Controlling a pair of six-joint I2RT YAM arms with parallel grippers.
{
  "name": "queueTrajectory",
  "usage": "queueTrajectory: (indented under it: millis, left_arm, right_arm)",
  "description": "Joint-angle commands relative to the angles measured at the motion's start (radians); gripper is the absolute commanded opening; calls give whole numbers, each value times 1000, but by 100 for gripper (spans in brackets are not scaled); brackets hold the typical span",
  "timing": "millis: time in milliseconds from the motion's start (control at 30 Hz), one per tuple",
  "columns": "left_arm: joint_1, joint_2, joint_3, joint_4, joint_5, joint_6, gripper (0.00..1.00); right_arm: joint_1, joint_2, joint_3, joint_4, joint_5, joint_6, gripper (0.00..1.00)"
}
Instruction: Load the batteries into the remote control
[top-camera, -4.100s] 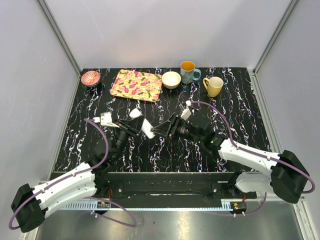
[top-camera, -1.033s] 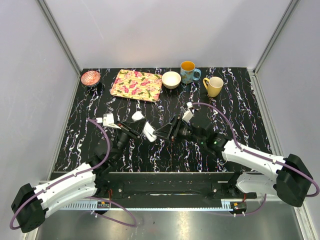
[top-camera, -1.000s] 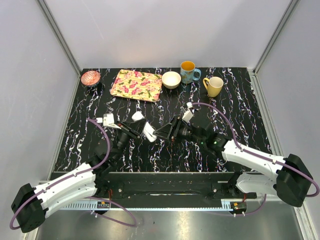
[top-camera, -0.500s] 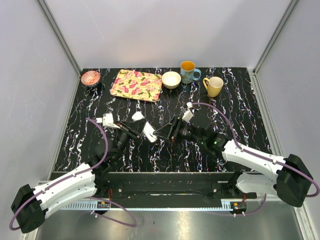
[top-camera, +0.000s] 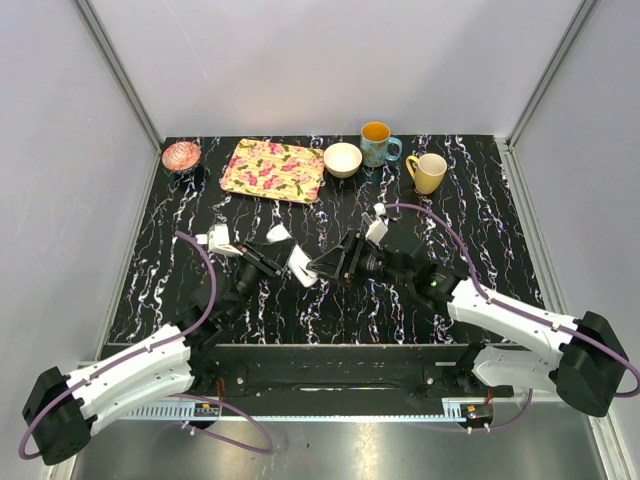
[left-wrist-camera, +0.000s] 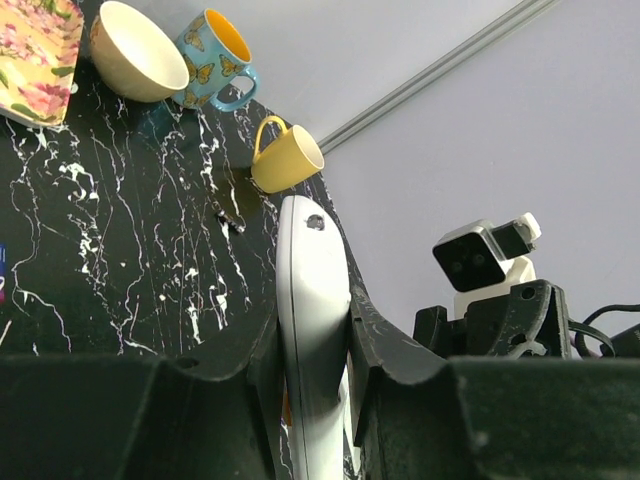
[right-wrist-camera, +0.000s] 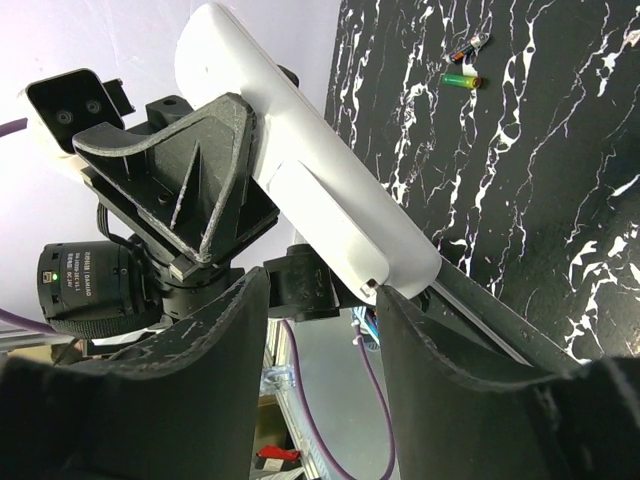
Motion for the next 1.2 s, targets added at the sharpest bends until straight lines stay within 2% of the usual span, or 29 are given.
queueTrajectory:
  millis: [0, 333, 700, 1167]
  left_arm:
    - [-8, 12, 46, 5, 10, -46, 0]
    - [-7, 29, 44, 16, -38, -65, 0]
    - [-4, 53, 52, 76, -9, -105, 0]
    - [4, 24, 46, 48, -26, -105, 0]
  right_arm:
    - [-7, -17, 68, 4, 31, -27, 57]
    - [-6, 1, 72, -4, 13, -18, 60]
    - [-7, 6, 74, -19, 15, -21, 62]
    - [-7, -26, 78, -70, 27, -34, 66]
